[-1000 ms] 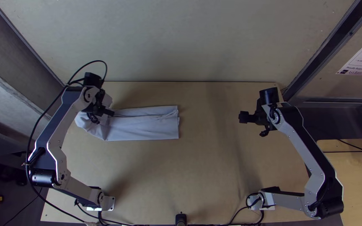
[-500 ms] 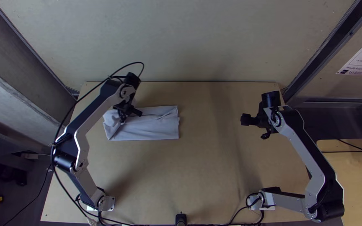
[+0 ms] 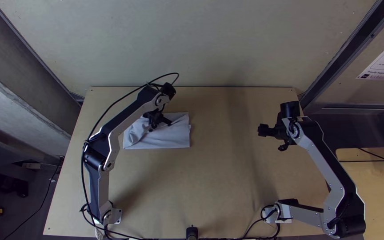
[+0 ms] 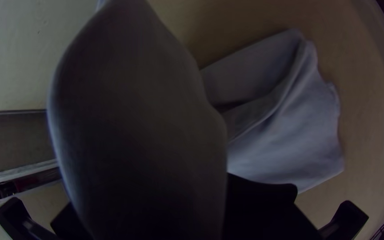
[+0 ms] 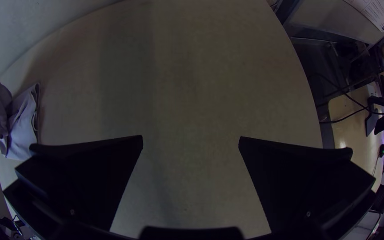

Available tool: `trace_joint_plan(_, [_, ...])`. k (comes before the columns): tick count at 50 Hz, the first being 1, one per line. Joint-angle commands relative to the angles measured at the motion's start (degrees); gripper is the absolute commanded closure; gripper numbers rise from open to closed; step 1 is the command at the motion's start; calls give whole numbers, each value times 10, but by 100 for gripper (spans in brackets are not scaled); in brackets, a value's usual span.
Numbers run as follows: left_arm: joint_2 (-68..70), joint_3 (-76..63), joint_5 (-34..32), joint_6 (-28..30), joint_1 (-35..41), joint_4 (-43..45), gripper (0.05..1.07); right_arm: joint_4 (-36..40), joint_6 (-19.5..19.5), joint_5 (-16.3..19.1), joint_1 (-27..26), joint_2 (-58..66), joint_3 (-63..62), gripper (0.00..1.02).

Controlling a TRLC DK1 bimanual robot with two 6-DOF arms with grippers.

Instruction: Fold the t-shirt

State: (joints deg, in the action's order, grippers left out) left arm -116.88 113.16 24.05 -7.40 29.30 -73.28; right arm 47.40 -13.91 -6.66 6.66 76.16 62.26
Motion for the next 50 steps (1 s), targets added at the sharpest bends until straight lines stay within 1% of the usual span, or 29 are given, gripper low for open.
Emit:
trace_joint_plan(1, [-25,43,-1,-19,16,-18,105,-9,-9,-2,-2,-13,-17,3])
trace_joint_plan(6, [-46,71,-2,-24,29,-25,104,-13,-9,-2,-2,-10,-21,3])
trace_joint_plan(7, [-50,76,-2,-24,31,-26,101,-13,-9,-2,-2,-9,-21,3])
trace_joint_plan(8, [-55,81,-2,-25,34,-26,96,-13,-9,-2,-2,-9,-22,3])
trace_joint_plan(9, [-59,88,-3,-25,36,-27,86,-14,-9,-2,-2,-8,-24,3])
trace_joint_plan(10, [-64,95,-3,-26,39,-27,71,-15,-9,-2,-2,-8,-26,3])
trace_joint_plan(11, [-70,102,-4,-30,43,-28,52,-16,-9,-2,-2,-8,-27,3])
trace_joint_plan(12, [-74,109,-4,-33,45,-30,28,-16,-9,-2,-2,-7,-28,3])
trace_joint_plan(13, [-79,117,-6,-38,48,-32,7,-17,-9,-2,-2,-7,-30,3])
trace_joint_plan(14, [-85,130,-6,-43,52,-34,9,-19,-9,-2,-2,-6,-33,3])
trace_joint_plan(16, [-96,152,-22,-53,59,-33,10,-22,-8,-2,0,-6,-38,3])
trace_joint_plan(18, [-105,174,-65,-61,62,-28,10,-24,-8,-2,2,-6,-43,3])
trace_joint_plan(22, [-108,181,-177,-63,67,8,10,-27,-8,-2,9,-6,-53,3])
trace_joint_plan(23, [-107,181,-199,-69,71,19,10,-29,-8,-2,11,-7,-57,3])
trace_joint_plan(26, [-100,183,-295,-83,78,52,10,-35,-8,-2,16,-8,-66,3])
trace_joint_plan(30, [-94,191,-441,-132,78,89,10,-40,-9,-2,21,-8,-75,3])
trace_joint_plan(31, [-94,193,-465,-143,76,98,10,-40,-9,-2,22,-8,-76,3])
trace_joint_plan(33, [-94,193,-473,-160,73,124,10,-41,-9,-2,26,-8,-78,3])
trace_joint_plan(35, [-93,194,-473,-163,72,133,10,-41,-11,-2,27,-9,-79,3])
trace_joint_plan(44, [-90,193,-460,-154,62,122,10,-42,-10,-3,27,-13,-79,3])
trace_joint_plan(50, [-63,191,-460,-147,45,119,10,-42,-7,-3,23,-16,-61,3])
